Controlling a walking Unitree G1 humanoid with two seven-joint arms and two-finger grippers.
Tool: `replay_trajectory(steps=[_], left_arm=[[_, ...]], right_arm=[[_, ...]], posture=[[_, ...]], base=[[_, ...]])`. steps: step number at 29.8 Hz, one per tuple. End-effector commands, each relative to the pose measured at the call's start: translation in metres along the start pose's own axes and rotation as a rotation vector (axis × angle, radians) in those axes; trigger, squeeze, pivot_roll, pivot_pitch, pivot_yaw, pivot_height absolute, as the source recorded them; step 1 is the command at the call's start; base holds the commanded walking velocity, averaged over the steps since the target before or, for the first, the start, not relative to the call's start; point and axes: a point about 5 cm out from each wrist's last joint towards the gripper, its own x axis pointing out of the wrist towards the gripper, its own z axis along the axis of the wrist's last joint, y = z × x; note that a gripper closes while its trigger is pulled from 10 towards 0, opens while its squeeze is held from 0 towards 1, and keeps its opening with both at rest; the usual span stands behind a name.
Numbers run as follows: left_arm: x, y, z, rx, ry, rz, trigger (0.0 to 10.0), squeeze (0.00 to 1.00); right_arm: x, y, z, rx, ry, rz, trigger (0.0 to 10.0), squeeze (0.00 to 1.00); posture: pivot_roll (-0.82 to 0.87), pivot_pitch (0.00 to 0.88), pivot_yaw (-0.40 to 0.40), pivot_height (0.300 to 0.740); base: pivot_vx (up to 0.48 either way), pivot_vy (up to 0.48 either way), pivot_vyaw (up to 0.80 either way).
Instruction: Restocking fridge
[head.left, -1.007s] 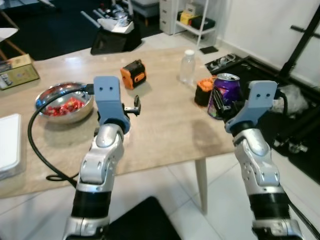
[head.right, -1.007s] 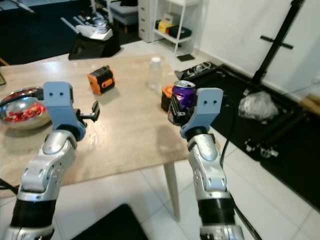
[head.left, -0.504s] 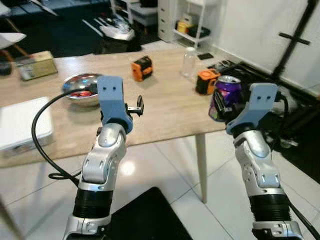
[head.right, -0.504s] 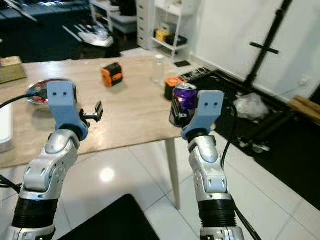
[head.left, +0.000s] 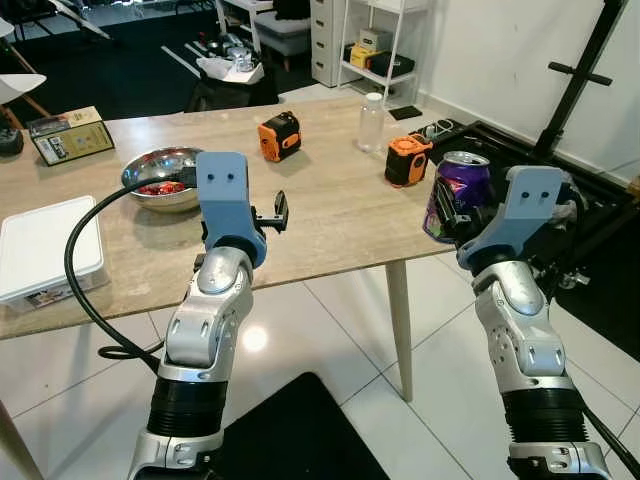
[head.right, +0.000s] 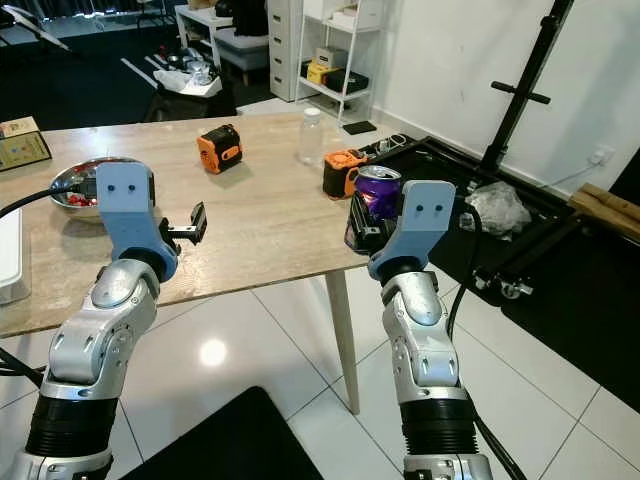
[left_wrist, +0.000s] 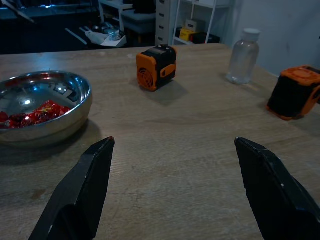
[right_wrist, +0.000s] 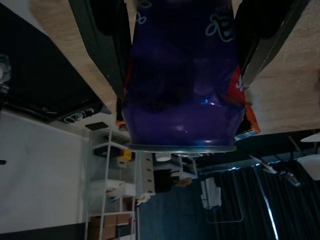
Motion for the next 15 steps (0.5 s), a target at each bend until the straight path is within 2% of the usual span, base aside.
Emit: replay_trajectory(steps=[1, 3, 5, 15], left_arm=[[0.0000, -0.0013, -0.0035, -0.001, 0.015, -0.001, 10.0, 0.00], [0.0000, -0.0014, -0.0035, -0.002, 0.015, -0.002, 10.0, 0.00], [-0.0001, -0.0014, -0.0036, -0.002, 0.015, -0.002, 10.0, 0.00], [-0.0005, -0.0008, -0.0061, -0.001, 0.020, -0.003, 10.0, 0.00]], right_arm=[[-0.0010, -0.0025, -0.0016, 0.018, 0.010, -0.012, 10.0, 0.00], [-0.0010, -0.0027, -0.0016, 0.019, 0.011, -0.012, 10.0, 0.00], [-0.0009, -0.0029, -0.0018, 0.021, 0.012, -0.013, 10.0, 0.00], [-0.0034, -0.0070, -0.0092, 0.021, 0.039, -0.024, 10.0, 0.00]], posture=[[-0.01, 0.091, -0.036, 0.740], [-0.01, 0.091, -0.036, 0.740], [-0.01, 0.091, -0.036, 0.740], [-0.01, 0.093, -0.038, 0.740]], base=[[0.000, 0.000, 0.00], [0.000, 0.000, 0.00], [0.000, 0.000, -0.56], [0.000, 0.000, -0.78]])
